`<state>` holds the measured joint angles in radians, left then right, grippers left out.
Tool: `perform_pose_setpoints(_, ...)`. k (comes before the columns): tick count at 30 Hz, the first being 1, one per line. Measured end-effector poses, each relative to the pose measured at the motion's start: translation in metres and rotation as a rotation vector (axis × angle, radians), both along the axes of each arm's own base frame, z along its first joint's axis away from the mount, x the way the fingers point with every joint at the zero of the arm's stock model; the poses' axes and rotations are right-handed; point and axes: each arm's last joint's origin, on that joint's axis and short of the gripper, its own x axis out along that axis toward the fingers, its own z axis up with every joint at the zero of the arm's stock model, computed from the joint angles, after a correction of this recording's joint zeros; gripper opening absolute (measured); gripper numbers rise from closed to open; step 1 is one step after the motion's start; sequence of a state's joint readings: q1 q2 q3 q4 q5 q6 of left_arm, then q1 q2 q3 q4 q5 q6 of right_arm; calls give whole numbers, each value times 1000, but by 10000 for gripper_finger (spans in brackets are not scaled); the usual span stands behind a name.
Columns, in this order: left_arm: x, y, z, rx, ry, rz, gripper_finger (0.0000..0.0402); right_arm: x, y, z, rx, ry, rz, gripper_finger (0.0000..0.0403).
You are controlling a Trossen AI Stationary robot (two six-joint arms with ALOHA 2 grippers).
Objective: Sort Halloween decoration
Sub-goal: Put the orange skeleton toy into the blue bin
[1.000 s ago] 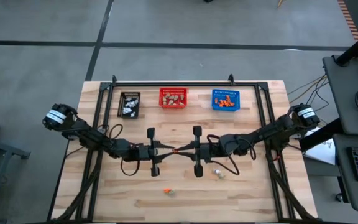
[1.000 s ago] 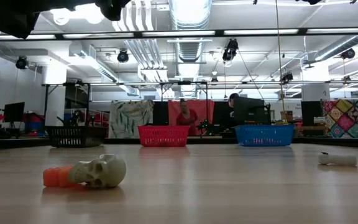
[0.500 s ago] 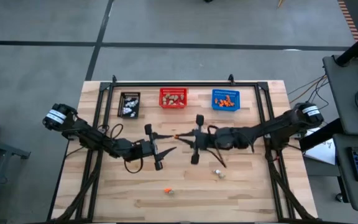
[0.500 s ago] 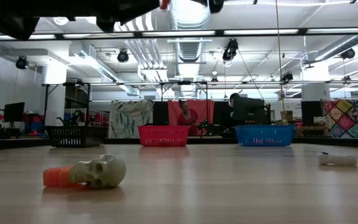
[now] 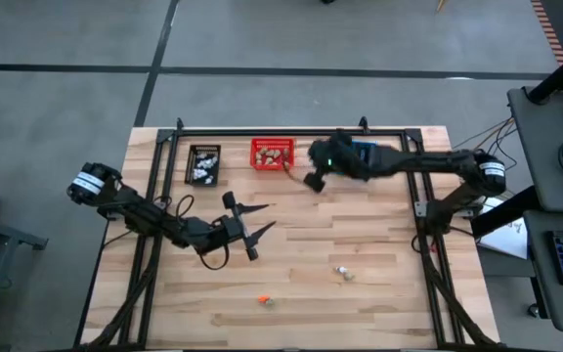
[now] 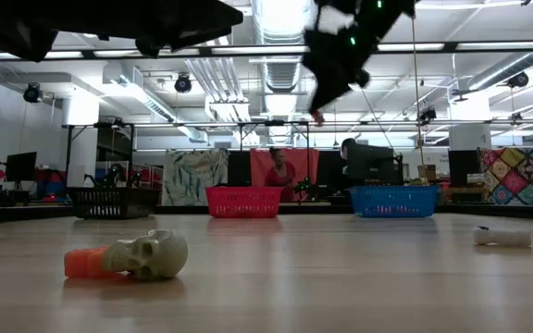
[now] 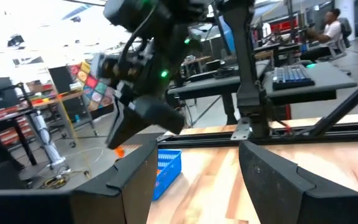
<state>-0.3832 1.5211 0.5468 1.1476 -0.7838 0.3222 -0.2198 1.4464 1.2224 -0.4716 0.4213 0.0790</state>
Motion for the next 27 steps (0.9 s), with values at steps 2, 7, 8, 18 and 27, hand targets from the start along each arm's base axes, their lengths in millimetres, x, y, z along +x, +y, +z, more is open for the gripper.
perform_pose_setpoints(2, 1, 2, 0, 0, 1, 11, 207, -13, -23, -6, 41, 66, -102, 13)
perform_pose_setpoints(7, 2, 7, 0, 2, 4, 31, 207, -50, -74, -29, 152, 207, -352, 13)
perform_pose_setpoints(8, 3, 8, 0, 3, 5, 34, 207, -56, -81, -35, 184, 216, -384, 13)
perform_pose_setpoints(18, 5, 18, -1, 10, 17, 69, 207, -90, -112, -80, 482, 203, -555, 13)
perform_pose_setpoints(27, 6, 18, -6, 7, 59, 65, 208, -87, -114, -80, 467, 172, -544, 32)
